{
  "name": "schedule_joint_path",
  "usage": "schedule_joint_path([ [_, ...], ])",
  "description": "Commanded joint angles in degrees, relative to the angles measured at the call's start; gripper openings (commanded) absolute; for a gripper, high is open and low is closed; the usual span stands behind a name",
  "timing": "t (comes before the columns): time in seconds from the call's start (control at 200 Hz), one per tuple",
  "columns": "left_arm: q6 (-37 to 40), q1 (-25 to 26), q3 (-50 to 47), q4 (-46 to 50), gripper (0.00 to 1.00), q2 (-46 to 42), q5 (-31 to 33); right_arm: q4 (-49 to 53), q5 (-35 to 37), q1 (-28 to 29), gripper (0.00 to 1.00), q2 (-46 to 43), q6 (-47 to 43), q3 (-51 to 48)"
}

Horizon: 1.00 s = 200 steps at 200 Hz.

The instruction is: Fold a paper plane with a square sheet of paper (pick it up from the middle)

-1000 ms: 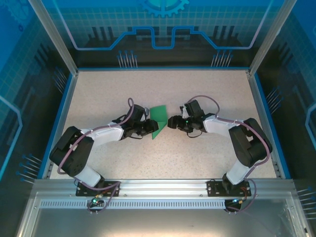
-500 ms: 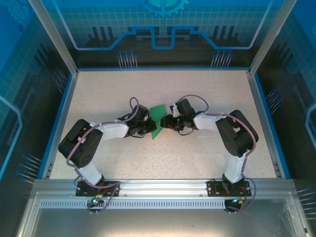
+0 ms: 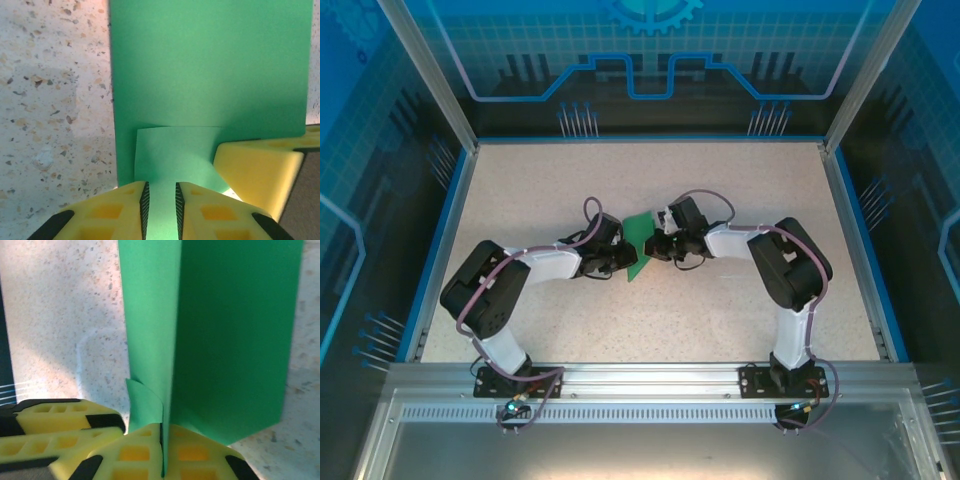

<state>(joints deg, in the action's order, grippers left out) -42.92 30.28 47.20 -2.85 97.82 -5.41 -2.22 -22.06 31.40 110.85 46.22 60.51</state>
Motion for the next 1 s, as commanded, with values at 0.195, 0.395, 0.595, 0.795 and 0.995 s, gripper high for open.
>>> schedule_joint_path([
  [0.195,6.2,1.1,-8.1,-7.1,0.5,-7.9,-5.3,16.3,17.6,4.3,0.01,-7.6,10.1,-0.9],
  [0.395,10.0,3.7,-13.1,-14.0,0.64,-11.6,-7.9,19.3,21.2,5.8,0.01,-12.1,16.5,-2.9],
  [0.595,9.9,4.2,-15.2,-16.0,0.68,-14.3,-6.9,19.7,18.0,7.1,0.03,-11.6,11.3,2.2],
  [0.795,8.9,4.2,-16.7,-15.2,0.66,-16.3,-3.5,19.9,14.3,8.0,0.02,-8.9,8.4,6.3],
  [0.995,9.1,4.2,-17.6,-15.2,0.63,-18.3,-2.8,24.1,19.1,8.0,0.02,-12.8,9.2,6.2],
])
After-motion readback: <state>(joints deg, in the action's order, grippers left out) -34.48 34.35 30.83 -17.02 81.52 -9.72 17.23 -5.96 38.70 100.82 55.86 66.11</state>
